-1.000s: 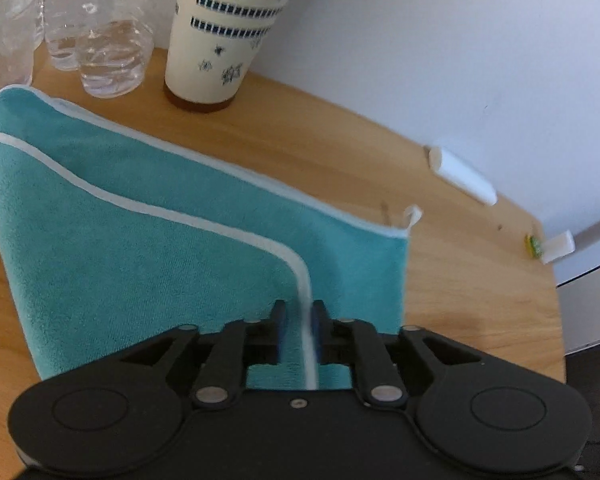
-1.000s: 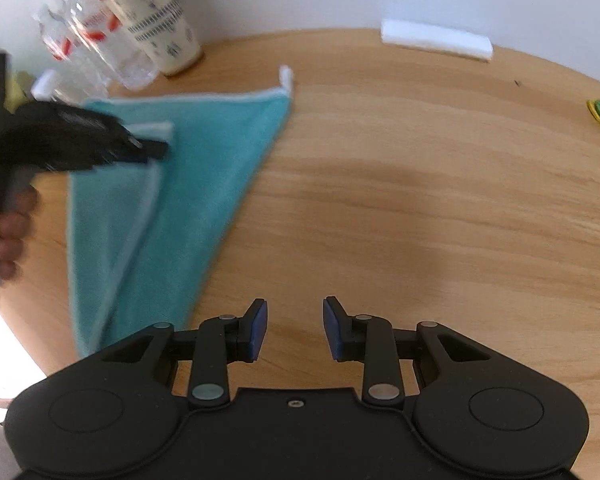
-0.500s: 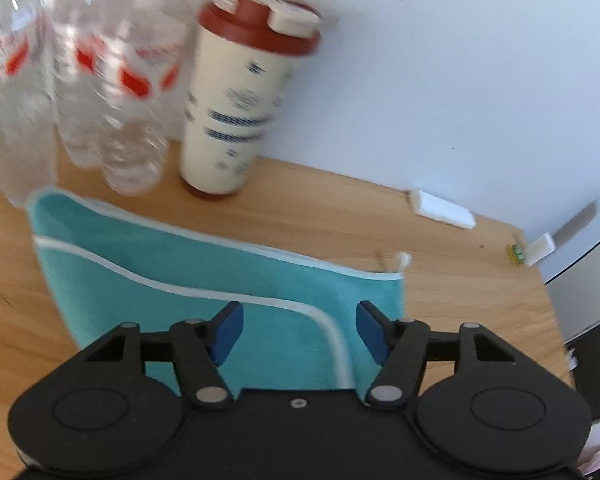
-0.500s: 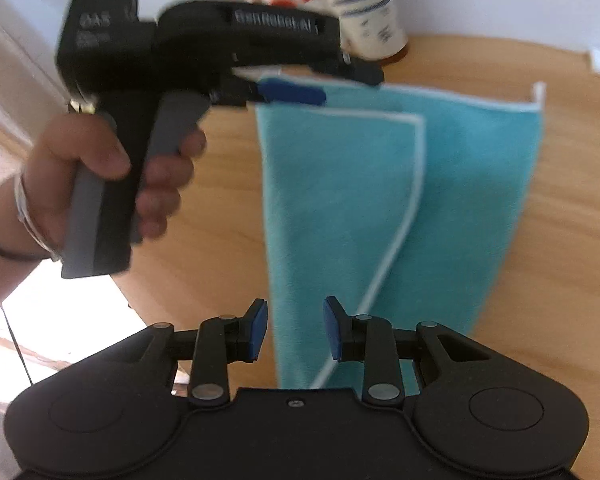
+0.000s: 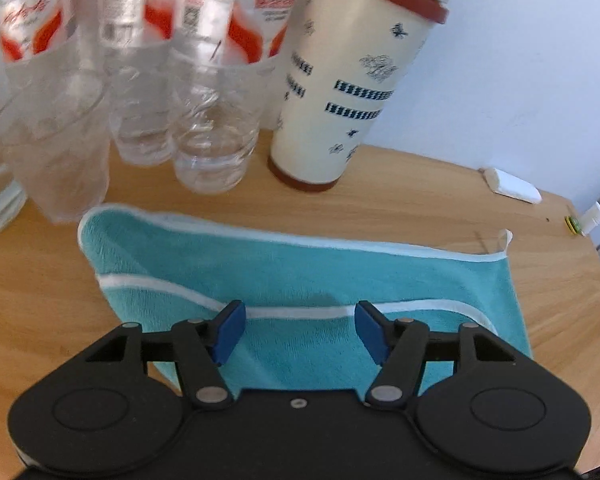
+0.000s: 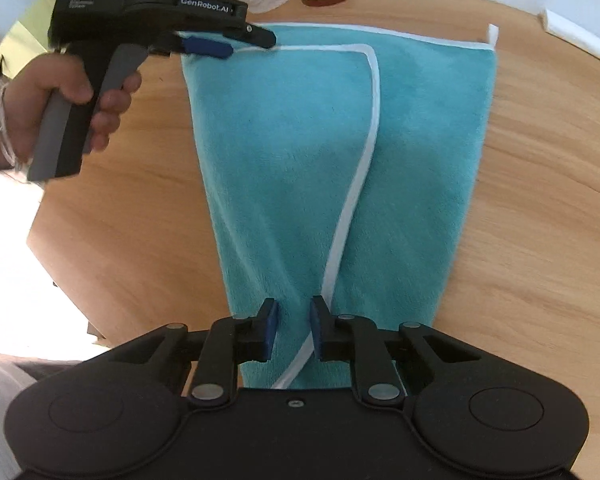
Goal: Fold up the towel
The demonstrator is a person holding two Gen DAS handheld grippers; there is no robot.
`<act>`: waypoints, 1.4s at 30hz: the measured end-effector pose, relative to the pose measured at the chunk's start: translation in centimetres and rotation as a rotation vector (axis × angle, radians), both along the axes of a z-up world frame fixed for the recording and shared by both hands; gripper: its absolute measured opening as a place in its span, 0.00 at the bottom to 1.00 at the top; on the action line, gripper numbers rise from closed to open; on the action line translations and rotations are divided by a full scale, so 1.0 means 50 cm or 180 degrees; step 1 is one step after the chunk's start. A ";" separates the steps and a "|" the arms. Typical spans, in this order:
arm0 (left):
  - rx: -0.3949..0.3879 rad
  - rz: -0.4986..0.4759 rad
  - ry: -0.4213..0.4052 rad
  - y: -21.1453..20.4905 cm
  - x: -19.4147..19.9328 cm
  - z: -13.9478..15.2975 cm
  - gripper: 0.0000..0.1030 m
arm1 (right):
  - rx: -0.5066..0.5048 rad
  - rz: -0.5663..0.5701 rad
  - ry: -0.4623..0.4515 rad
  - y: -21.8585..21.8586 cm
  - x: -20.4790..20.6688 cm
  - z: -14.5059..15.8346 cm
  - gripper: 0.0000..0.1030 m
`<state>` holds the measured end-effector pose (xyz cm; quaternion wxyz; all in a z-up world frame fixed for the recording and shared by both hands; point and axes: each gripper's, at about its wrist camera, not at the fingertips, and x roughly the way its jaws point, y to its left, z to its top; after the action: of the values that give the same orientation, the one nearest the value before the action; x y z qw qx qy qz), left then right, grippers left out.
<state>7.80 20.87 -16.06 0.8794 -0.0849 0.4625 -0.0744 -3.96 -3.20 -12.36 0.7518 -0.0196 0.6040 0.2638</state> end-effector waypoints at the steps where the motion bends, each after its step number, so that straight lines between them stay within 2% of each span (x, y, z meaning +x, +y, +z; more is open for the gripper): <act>1: 0.0044 -0.0069 -0.0023 -0.002 0.002 -0.002 0.61 | -0.0051 -0.0025 0.0003 -0.004 -0.005 0.001 0.19; 9: 0.0148 -0.0317 0.0015 -0.007 0.003 0.000 0.61 | -0.0200 -0.0080 -0.0023 -0.007 -0.029 0.008 0.19; 12: 0.0168 -0.0313 0.0079 -0.005 0.000 0.011 0.61 | -0.0242 -0.0113 -0.0060 -0.004 -0.028 0.019 0.26; 14: 0.0257 -0.0334 0.0131 -0.011 -0.007 0.031 0.62 | -0.0268 -0.0276 -0.0152 -0.011 -0.028 0.040 0.30; 15: 0.0295 -0.0344 0.0139 -0.015 -0.013 0.040 0.64 | -0.0274 -0.0354 -0.0197 -0.014 -0.028 0.051 0.32; 16: 0.0341 -0.0333 0.0153 -0.019 -0.022 0.054 0.74 | -0.0256 -0.0413 -0.0238 -0.018 -0.030 0.060 0.36; 18: 0.0381 -0.0246 0.0189 -0.021 -0.040 0.079 0.85 | -0.0304 -0.0579 -0.0388 -0.018 -0.033 0.077 0.46; 20: 0.0358 -0.0184 0.0206 -0.023 -0.066 0.110 0.88 | -0.0386 -0.0739 -0.0502 -0.014 -0.038 0.090 0.51; 21: 0.0371 -0.0181 0.0208 -0.024 -0.075 0.120 0.91 | -0.0425 -0.0830 -0.0521 -0.014 -0.041 0.100 0.53; 22: 0.0406 -0.0166 0.0208 -0.027 -0.087 0.134 0.98 | -0.0415 -0.0926 -0.0521 -0.018 -0.045 0.110 0.54; 23: 0.0474 -0.0119 0.0221 -0.030 -0.099 0.149 1.00 | -0.0416 -0.0999 -0.0517 -0.023 -0.050 0.116 0.55; 25: 0.0631 0.0083 0.0371 -0.030 -0.121 0.174 0.99 | -0.0429 -0.1207 -0.0484 -0.024 -0.054 0.130 0.58; 27: 0.0566 0.0129 0.0444 -0.024 -0.139 0.192 1.00 | -0.0472 -0.1337 -0.0436 -0.023 -0.060 0.149 0.59; 30: 0.0593 0.0170 0.0514 -0.023 -0.170 0.222 1.00 | -0.0604 -0.1396 -0.0427 -0.010 -0.066 0.172 0.62; 32: 0.0628 0.0172 0.0566 -0.028 -0.192 0.242 1.00 | -0.0663 -0.1446 -0.0447 -0.008 -0.072 0.194 0.68; 37: 0.0627 0.0088 0.0668 -0.055 -0.245 0.289 1.00 | -0.0705 -0.1539 -0.0523 -0.014 -0.083 0.246 0.69; 42: 0.0703 0.0044 0.0640 -0.086 -0.272 0.315 1.00 | -0.0765 -0.1526 -0.0576 -0.012 -0.083 0.271 0.69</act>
<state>-5.81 16.55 -0.32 0.8331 0.0021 0.5530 -0.0081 -8.11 -3.82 1.20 0.8359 0.0113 0.5487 0.0021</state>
